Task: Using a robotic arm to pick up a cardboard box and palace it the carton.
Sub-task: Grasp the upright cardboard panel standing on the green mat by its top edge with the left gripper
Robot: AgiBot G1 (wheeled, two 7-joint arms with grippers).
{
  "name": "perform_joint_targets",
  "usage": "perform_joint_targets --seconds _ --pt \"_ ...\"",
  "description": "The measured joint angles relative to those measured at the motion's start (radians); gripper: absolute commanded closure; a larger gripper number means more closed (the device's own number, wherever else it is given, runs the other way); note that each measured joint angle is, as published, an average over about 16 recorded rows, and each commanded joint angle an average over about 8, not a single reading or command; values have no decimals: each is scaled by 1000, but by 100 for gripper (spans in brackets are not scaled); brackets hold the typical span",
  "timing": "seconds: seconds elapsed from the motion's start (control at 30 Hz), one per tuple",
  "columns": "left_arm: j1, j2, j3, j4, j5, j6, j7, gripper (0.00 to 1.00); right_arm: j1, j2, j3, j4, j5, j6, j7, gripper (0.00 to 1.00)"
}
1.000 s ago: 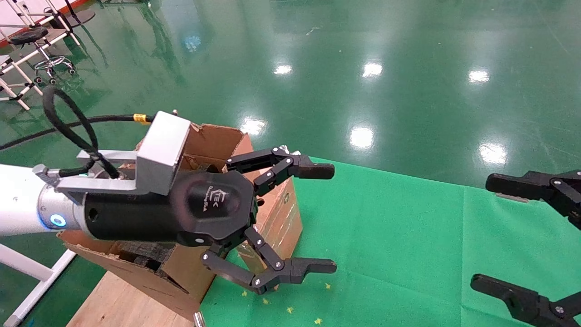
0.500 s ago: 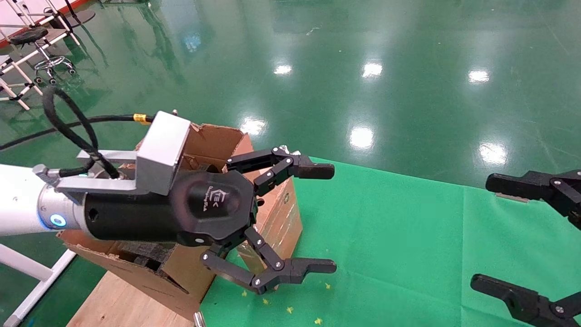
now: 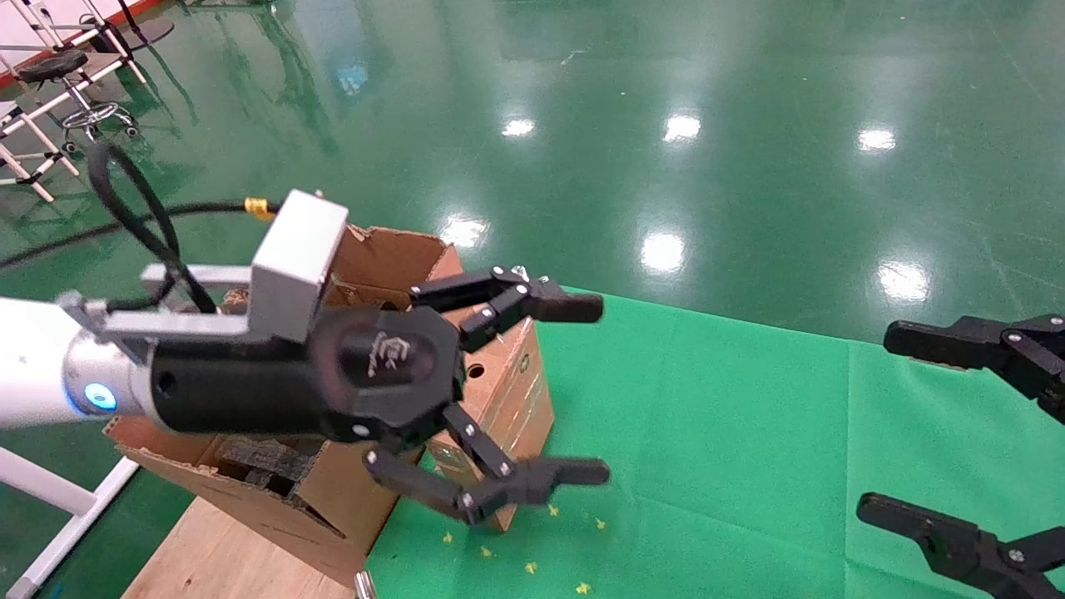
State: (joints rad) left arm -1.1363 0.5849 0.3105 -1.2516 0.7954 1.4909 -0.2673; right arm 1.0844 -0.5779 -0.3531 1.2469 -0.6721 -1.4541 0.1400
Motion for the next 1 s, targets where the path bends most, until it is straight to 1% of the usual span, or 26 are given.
perform_joint_targets --seconds 0.13,0.33,0.53,0.8,1.0 --pt "-55 -21 29 18 69 -7 -74 0 0 0 0 0 0 0 0 100" --pt "-143 -59 82 30 202 -22 -211 0 0 0 0 0 0 0 0 100" --pt "-198 -89 125 28 309 -36 -331 0 0 0 0 0 0 0 0 100" --pt "-221 -105 154 16 368 -36 -400 0 0 0 0 0 0 0 0 100" --pt "-255 -93 179 17 430 -32 -456 0 0 0 0 0 0 0 0 100"
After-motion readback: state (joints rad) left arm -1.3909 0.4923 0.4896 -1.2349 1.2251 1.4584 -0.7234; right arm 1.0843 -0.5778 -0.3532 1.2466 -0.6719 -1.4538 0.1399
